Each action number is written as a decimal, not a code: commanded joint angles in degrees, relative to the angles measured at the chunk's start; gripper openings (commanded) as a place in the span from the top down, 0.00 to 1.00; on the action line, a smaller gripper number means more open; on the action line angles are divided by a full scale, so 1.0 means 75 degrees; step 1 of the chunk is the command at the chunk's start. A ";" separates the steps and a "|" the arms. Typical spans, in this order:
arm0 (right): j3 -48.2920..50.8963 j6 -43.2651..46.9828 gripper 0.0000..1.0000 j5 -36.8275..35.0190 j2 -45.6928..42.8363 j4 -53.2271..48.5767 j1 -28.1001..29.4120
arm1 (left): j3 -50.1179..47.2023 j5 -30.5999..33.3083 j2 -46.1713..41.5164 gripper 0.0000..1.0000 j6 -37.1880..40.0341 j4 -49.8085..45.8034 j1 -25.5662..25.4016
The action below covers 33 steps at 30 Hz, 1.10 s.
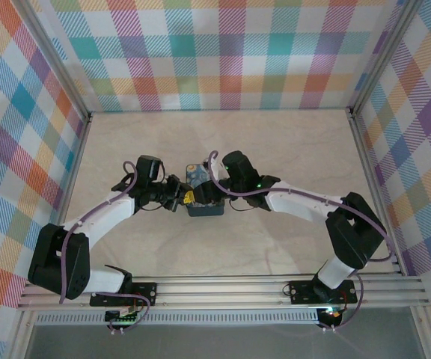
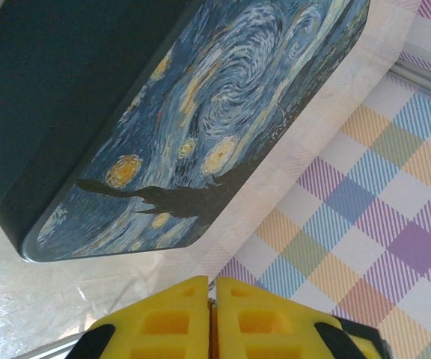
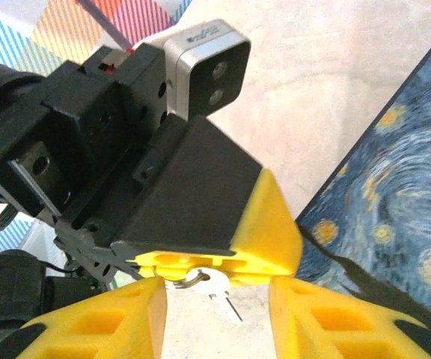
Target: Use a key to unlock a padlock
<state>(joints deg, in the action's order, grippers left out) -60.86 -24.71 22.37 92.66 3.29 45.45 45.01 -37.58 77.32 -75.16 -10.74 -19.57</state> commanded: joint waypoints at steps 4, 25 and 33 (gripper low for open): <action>-0.0323 0.0278 0.56 0.0280 0.0171 -0.0043 -0.0060 | 0.0133 -0.0238 -0.0059 1.00 0.0071 -0.0196 0.0013; -0.0067 -0.0381 0.54 0.1186 0.0608 0.1116 0.0159 | 0.0075 -0.0365 -0.0132 1.00 -0.0719 0.0265 0.0049; 0.0182 -0.0643 0.62 0.1124 0.0412 0.1468 0.0313 | -0.0119 -0.0144 -0.0101 1.00 -0.1190 0.0515 0.0120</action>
<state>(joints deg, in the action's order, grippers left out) -59.96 -28.73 27.44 96.18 11.11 45.47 44.56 -38.26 77.30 -81.89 -10.35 -18.96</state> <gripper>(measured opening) 0.385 0.086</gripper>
